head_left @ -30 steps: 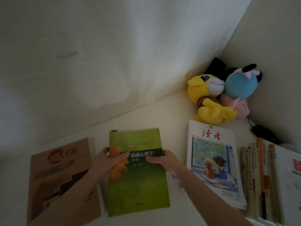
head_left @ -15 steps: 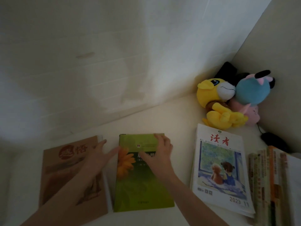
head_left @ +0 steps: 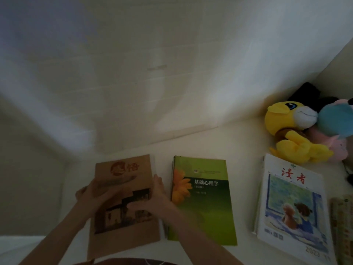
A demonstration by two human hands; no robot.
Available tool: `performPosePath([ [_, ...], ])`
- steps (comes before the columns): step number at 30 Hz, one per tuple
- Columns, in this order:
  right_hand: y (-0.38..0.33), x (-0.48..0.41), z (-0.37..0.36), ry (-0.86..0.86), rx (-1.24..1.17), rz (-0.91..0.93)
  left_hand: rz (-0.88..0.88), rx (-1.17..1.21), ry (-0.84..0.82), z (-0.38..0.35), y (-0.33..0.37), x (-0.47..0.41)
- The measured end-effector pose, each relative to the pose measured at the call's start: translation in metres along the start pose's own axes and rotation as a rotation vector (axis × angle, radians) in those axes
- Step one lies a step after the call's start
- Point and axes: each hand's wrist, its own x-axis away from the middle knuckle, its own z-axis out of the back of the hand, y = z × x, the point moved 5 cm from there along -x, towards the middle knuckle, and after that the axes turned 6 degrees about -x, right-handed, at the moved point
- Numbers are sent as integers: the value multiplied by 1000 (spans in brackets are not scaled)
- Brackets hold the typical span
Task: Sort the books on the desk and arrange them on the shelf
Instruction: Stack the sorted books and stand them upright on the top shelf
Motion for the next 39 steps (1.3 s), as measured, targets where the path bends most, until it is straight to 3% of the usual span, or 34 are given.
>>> performPosePath([
  [5, 5, -3, -2, 27, -13, -54, 94, 129, -107, 0, -26, -17],
  [13, 13, -8, -4, 120, -54, -122, 236, 190, -92, 2, -60, -38],
  [18, 10, -15, -4, 146, 12, -182, 215, 215, -164, 2, -64, -43],
  [22, 9, -24, -1, 183, -115, -242, 197, 294, -192, -1, -69, -41],
  [25, 14, -28, 1, 210, -136, -268, 205, 318, -104, 0, -77, -37],
  [39, -18, -1, 7, 181, -86, 57, 15, 180, -44, 21, -33, -17],
])
